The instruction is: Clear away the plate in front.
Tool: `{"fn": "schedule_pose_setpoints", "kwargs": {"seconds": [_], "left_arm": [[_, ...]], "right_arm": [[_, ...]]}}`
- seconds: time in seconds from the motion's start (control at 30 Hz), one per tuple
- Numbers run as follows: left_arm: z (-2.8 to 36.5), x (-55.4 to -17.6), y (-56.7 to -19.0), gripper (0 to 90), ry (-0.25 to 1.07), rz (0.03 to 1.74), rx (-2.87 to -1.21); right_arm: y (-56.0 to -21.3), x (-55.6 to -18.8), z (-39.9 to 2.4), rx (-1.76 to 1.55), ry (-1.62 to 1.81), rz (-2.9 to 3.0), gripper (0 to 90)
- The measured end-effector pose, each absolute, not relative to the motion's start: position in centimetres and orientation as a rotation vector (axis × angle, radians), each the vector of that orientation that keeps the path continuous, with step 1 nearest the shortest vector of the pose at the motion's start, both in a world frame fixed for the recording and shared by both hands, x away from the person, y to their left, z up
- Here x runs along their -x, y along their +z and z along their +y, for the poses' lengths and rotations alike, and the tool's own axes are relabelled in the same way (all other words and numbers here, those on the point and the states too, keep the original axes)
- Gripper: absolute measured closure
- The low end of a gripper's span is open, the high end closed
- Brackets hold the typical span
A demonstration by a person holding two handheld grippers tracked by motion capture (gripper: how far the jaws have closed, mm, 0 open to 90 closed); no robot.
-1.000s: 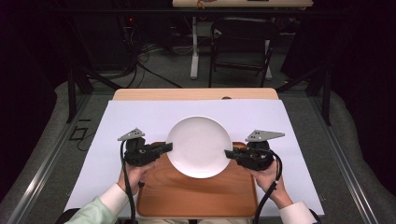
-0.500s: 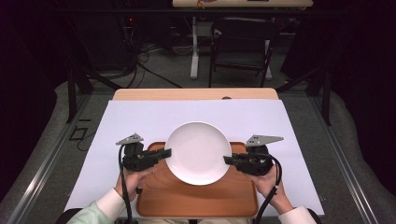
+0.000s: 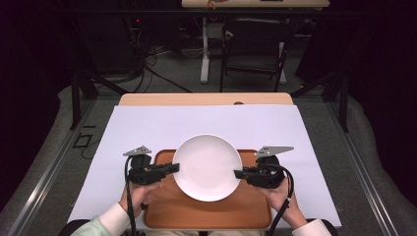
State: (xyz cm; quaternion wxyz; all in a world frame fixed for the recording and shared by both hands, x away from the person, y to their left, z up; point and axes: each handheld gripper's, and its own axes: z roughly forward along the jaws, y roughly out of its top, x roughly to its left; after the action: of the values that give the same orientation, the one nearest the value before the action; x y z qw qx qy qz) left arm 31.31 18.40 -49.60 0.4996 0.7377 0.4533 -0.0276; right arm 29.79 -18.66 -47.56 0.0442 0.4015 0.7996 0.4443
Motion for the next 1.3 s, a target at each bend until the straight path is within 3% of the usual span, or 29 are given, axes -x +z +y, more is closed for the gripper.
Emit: {"fn": "schedule_pose_setpoints", "kwargs": {"seconds": [0.9,1.3], "left_arm": [[18.1,-31.0,-51.5,79.5,-0.106,1.171,-1.917],[17.6,-31.1,-52.0,75.8,-0.034,1.153,-1.977]], "right_arm": [[-49.4,-29.7,-17.5,-1.29,1.204,2.535,77.9],[-49.8,-30.0,-17.1,-1.274,1.155,2.545,74.6]]}}
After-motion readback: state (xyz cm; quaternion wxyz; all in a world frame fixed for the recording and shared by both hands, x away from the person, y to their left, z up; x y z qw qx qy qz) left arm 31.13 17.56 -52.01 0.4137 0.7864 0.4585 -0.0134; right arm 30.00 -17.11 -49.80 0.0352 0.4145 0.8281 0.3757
